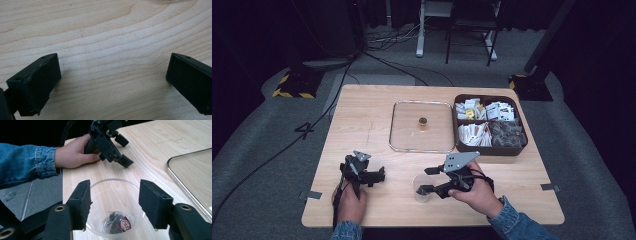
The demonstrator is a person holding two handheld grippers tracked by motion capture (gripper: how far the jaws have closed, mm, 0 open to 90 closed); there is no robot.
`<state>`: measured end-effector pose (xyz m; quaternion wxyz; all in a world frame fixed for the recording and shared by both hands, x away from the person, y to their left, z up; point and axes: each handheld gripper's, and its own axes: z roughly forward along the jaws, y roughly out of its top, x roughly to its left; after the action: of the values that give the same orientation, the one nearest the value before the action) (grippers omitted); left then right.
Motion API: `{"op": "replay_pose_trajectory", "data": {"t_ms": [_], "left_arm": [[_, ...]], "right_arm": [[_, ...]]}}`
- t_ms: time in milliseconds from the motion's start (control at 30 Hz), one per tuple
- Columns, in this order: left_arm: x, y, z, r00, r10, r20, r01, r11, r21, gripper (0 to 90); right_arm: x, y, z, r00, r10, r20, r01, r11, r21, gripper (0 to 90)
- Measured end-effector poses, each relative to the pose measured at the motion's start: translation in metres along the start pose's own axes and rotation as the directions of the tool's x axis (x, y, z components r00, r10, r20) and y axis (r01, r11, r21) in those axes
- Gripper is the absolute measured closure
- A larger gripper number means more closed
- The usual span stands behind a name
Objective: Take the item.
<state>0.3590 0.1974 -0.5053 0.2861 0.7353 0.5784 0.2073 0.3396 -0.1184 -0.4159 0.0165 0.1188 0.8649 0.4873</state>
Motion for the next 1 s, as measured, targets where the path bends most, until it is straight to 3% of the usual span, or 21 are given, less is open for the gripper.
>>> {"op": "replay_pose_trajectory", "data": {"t_ms": [133, 233, 533, 700, 1000], "left_arm": [[0.0, 0.0, 0.0, 1.0, 0.001, 0.0, -0.001, 1.0, 0.0, 0.0], [0.0, 0.0, 0.0, 1.0, 0.0, 0.0, 0.0, 1.0, 0.0, 0.0], [0.0, 0.0, 0.0, 1.0, 0.0, 0.0, 0.0, 1.0, 0.0, 0.0], [0.0, 0.0, 0.0, 1.0, 0.0, 0.0, 0.0, 1.0, 0.0, 0.0], [0.0, 0.0, 0.0, 1.0, 0.0, 0.0, 0.0, 1.0, 0.0, 0.0]], "right_arm": [[0.001, 0.004, -0.007, 0.9999, -0.007, 0.015, 0.007, 1.0, -0.021, 37.5], [0.0, 0.009, -0.024, 0.9992, -0.016, 0.037, 0.017, 0.999, -0.033, 31.9], [-0.007, 0.008, -0.067, 0.9934, 0.03, 0.11, -0.024, 0.998, -0.054, 24.6], [-0.011, 0.002, -0.086, 0.9887, 0.044, 0.143, -0.037, 0.998, -0.056, 24.0], [-0.021, -0.012, -0.117, 0.9723, 0.089, 0.216, -0.081, 0.996, -0.047, 25.5]]}}
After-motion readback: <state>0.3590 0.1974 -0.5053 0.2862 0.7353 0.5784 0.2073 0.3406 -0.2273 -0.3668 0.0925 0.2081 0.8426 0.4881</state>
